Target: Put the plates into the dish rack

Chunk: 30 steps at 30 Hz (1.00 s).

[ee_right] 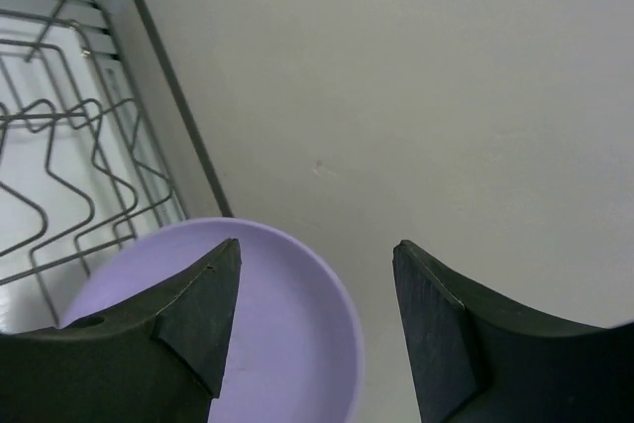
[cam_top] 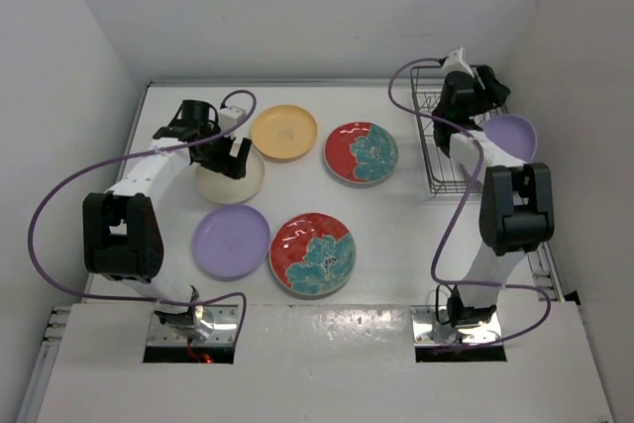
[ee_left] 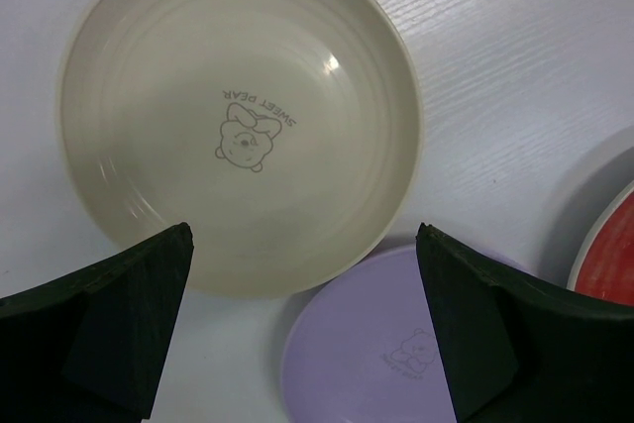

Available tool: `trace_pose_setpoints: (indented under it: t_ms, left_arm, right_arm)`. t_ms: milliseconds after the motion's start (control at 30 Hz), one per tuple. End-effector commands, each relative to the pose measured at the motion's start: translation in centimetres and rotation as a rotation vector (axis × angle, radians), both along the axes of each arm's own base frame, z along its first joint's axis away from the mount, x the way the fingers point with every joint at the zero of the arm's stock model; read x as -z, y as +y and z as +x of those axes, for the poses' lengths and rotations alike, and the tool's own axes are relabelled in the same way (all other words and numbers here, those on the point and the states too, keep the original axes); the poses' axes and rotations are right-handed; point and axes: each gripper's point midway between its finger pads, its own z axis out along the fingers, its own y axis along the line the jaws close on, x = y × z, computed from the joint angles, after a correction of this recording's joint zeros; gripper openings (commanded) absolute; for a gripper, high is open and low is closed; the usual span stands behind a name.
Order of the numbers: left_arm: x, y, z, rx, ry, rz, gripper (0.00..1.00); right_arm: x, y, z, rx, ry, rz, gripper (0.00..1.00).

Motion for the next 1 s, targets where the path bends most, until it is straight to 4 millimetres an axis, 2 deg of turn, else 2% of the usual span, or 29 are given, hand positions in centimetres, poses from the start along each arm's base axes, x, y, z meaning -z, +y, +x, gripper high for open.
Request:
trace_pose_setpoints:
  t_ms: [0,33,67,100,133,167,200,233,267,300,333,367,400,433,467,600,633,700,733,833,867,900,967]
  left_arm:
    - [-3.0,0.4,0.6,-0.035,-0.064,-0.016,1.0]
    - [-3.0,0.4,0.6,-0.035,-0.064,-0.016,1.0]
    - [-2.9,0.4,0.4,-0.035,-0.055,-0.016,1.0]
    - [-3.2,0.4,0.4,-0.035,-0.064,-0.016,1.0]
    - [-3.2,0.4,0.4,-0.035,-0.064,-0.016,1.0]
    - [-3.2,0.4,0.4,-0.035,-0.064,-0.016,1.0]
    - [-3.1,0.4,0.2,-0.035,-0.055,-0.016,1.0]
    - [-3.1,0.4,-0.1,-0.035,-0.054,-0.016,1.0]
    - [-3.0,0.2,-0.3,-0.03,-0.045,-0.022,1.0]
    - [-2.9,0.3,-0.5,-0.02,-0.039,-0.015,1.0]
    - [-2.9,0.3,-0.5,-0.02,-0.039,-0.015,1.0]
    - [-2.9,0.3,-0.5,-0.012,-0.042,-0.009,1.0]
    - [-2.4,0.3,-0.7,-0.012,-0.021,-0.008,0.98]
    - [-2.7,0.4,-0.4,-0.002,-0.033,-0.002,0.98]
    - [-2.4,0.4,-0.4,-0.002,-0.024,-0.001,0.98]
    - [-2.1,-0.3,-0.4,0.037,-0.012,-0.005,0.97]
    - [-2.1,-0.3,-0.4,0.037,-0.012,-0.006,0.97]
    - [-2.2,-0.6,-0.2,0.048,-0.011,-0.022,0.97]
    - [-2.2,-0.6,-0.2,0.048,-0.011,-0.022,0.97]
    - [-2.2,-0.8,-0.2,0.053,-0.011,-0.03,0.96]
    - [-2.2,-0.8,-0.2,0.054,-0.011,-0.03,0.96]
    - [-2.2,-0.8,-0.2,0.054,-0.011,-0.03,0.96]
    - [-2.2,-0.8,-0.2,0.054,-0.011,-0.03,0.96]
  right_arm:
    - [-1.0,0.0,-1.1,-0.026,-0.064,0.192,0.63]
    - [-1.6,0.1,-1.5,-0.036,-0.071,0.224,0.63]
    - [0.3,1.4,-2.4,-0.084,-0.015,0.352,0.63]
    - [0.7,1.7,-2.8,-0.094,-0.01,0.399,0.63]
    - [-0.1,2.8,-3.7,-0.116,-0.081,0.522,0.64]
    - [1.6,2.1,-5.6,-0.078,-0.011,0.579,0.68]
    - [2.0,2.2,-6.3,-0.068,-0.016,0.625,0.73]
    - [3.5,1.3,-7.9,-0.013,-0.016,0.672,0.75]
    - [3.6,1.7,-9.7,0.029,-0.052,0.774,0.79]
    - [4.8,1.7,-10.8,0.059,-0.041,0.808,0.79]
    - [5.1,0.7,-12.2,0.128,-0.093,0.869,0.79]
    - [6.7,0.8,-13.6,0.158,-0.069,0.895,0.77]
    - [7.5,1.2,-14.2,0.177,-0.068,0.949,0.76]
    - [7.8,0.7,-14.9,0.215,-0.096,0.986,0.74]
    - [8.9,1.0,-15.5,0.221,-0.077,1.047,0.69]
    - [10.0,0.6,-15.0,0.282,-0.101,1.15,0.69]
    - [9.5,0.2,-14.4,0.302,-0.134,1.148,0.7]
    - [11.5,-0.6,-14.0,0.388,-0.113,1.163,0.72]
    - [11.4,-1.3,-13.4,0.411,-0.147,1.18,0.72]
    - [14.1,-1.8,-11.9,0.456,-0.122,1.22,0.65]
    - [14.3,-1.9,-11.5,0.462,-0.123,1.221,0.61]
    - [14.3,-2.2,-10.7,0.468,-0.136,1.221,0.6]
    - [15.3,-2.7,-10.3,0.499,-0.131,1.21,0.59]
